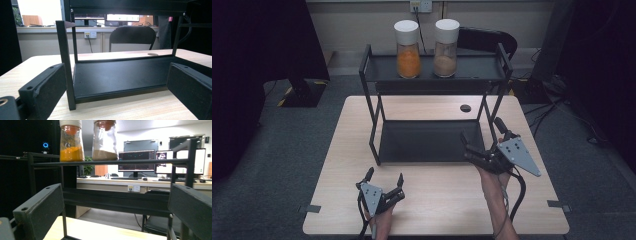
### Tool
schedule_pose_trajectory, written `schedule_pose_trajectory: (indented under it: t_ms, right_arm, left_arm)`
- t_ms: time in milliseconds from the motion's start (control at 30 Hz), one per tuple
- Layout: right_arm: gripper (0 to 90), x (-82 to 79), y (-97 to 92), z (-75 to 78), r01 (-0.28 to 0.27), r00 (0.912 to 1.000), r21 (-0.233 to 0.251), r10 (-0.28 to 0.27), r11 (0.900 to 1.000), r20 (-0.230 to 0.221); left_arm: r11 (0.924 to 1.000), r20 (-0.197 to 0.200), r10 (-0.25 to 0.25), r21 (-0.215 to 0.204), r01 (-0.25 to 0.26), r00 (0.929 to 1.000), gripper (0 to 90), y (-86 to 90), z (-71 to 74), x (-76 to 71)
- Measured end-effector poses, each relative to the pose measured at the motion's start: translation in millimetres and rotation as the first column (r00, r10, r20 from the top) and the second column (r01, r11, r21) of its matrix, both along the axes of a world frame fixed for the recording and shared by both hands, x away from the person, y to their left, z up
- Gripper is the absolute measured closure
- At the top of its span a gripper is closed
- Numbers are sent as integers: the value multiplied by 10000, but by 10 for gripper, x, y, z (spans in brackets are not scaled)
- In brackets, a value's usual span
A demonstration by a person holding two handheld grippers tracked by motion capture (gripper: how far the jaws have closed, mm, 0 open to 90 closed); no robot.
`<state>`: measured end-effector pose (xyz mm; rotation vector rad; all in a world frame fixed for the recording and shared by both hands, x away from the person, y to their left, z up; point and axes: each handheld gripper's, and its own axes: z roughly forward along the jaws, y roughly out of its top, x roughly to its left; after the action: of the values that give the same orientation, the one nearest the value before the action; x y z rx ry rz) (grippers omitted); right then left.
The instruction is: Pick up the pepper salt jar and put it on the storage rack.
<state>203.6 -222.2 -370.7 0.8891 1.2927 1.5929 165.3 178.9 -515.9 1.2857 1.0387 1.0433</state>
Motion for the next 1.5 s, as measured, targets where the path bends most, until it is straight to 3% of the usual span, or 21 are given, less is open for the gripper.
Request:
schedule_pose_trajectory:
  t_ms: [733, 1267, 1500]
  right_arm:
    - [0, -332, -168, -559, 129, 9938, 409, -83, 9991, -1108]
    - [0, -433, -106, -978, 851, 9827, 75, -827, 9963, -1659]
    - [0, -459, -36, -1154, 1218, 9778, -141, -1224, 9925, -1702]
  left_arm:
    - [10000, 4, 7, -2, -7, 10000, 21, -1, -1, -1]
    - [10000, 6, 5, -1, -5, 10000, 20, -1, -1, -1]
    - [10000, 5, 4, -9, -4, 10000, 20, -2, -1, 0]
